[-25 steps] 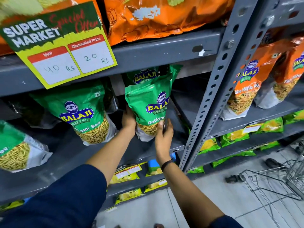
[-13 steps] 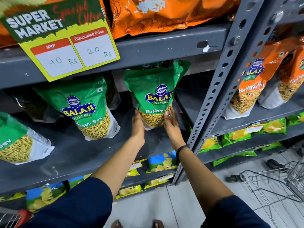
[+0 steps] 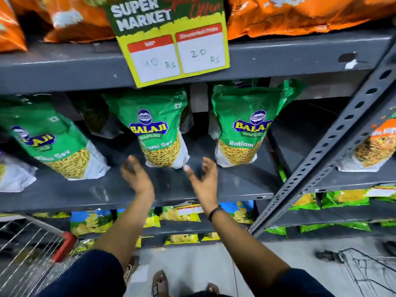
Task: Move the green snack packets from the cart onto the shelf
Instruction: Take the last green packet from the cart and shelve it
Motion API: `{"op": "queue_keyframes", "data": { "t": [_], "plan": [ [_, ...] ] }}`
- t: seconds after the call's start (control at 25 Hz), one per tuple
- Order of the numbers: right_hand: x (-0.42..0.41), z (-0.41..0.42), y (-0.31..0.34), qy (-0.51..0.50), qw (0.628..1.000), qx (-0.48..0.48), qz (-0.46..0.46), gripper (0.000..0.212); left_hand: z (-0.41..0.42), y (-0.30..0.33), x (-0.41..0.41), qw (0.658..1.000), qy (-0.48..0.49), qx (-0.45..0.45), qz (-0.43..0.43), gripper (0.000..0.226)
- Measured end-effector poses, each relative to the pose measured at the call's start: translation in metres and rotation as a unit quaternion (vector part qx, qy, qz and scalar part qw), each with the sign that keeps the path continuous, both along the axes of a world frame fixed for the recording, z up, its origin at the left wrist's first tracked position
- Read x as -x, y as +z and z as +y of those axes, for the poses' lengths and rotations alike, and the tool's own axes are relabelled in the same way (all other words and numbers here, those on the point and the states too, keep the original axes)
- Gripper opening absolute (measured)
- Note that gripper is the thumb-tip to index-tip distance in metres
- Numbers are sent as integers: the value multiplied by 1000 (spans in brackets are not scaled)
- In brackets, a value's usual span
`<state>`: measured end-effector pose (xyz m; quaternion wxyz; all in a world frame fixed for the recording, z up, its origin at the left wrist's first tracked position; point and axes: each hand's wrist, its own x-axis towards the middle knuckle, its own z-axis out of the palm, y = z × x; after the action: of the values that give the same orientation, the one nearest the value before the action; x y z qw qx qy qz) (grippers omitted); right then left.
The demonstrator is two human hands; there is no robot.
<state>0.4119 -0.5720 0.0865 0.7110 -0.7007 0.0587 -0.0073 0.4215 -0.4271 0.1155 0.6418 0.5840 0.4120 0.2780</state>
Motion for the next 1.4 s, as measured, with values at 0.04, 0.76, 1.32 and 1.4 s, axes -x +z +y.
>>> {"op": "queue_keyframes", "data": {
  "t": [0.04,0.76,1.32,1.4],
  "plan": [
    [-11,6,4,76,996,41,-7,73,15,3,-6,997,-75,15,13,59],
    [35,89,-6,-48,997,41,-43,52,83,-26,45,999,15,-36,-10,35],
    [-2,293,0,198,970,140,-12,90,270,0,62,967,-217,-118,62,45],
    [6,293,2,208,967,145,-19,90,268,4,73,964,-218,-138,67,45]
  ]
}}
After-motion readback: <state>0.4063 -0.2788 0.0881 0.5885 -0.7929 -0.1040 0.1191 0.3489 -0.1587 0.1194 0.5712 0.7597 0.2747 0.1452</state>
